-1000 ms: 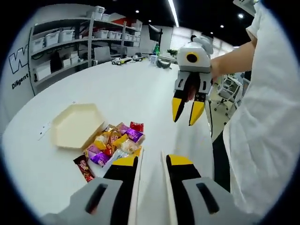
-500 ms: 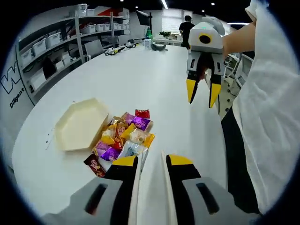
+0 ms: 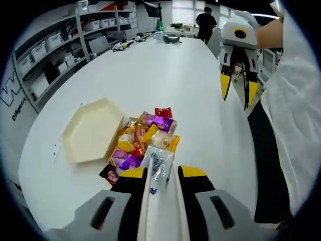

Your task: Place the target food into the container with the food tongs after gripping and lifting it, then release it inside without dropping or visibly crushing the food.

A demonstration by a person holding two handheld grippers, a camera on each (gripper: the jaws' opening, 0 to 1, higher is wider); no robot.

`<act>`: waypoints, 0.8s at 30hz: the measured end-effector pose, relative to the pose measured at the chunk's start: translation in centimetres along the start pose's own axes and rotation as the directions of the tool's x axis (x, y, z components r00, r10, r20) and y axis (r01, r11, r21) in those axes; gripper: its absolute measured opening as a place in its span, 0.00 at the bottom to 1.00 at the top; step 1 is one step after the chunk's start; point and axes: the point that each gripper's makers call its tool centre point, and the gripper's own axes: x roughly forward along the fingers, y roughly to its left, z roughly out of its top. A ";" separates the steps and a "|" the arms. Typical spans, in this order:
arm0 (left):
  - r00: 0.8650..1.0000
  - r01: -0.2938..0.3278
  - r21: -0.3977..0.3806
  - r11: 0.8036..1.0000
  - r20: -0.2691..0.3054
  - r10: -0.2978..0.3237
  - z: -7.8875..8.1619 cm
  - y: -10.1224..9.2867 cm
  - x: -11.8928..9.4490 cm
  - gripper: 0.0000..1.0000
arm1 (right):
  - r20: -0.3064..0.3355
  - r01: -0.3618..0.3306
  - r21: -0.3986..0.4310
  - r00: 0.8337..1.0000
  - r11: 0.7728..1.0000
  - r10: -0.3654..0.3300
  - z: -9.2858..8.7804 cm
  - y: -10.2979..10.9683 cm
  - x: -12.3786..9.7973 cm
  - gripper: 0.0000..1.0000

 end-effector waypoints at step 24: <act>0.998 -0.051 -0.069 0.996 -0.046 0.048 -1.5 4.3 -0.2 0.22 | 0.002 0.014 0.022 1.000 1.000 -0.014 0.0 -1.1 0.0 0.28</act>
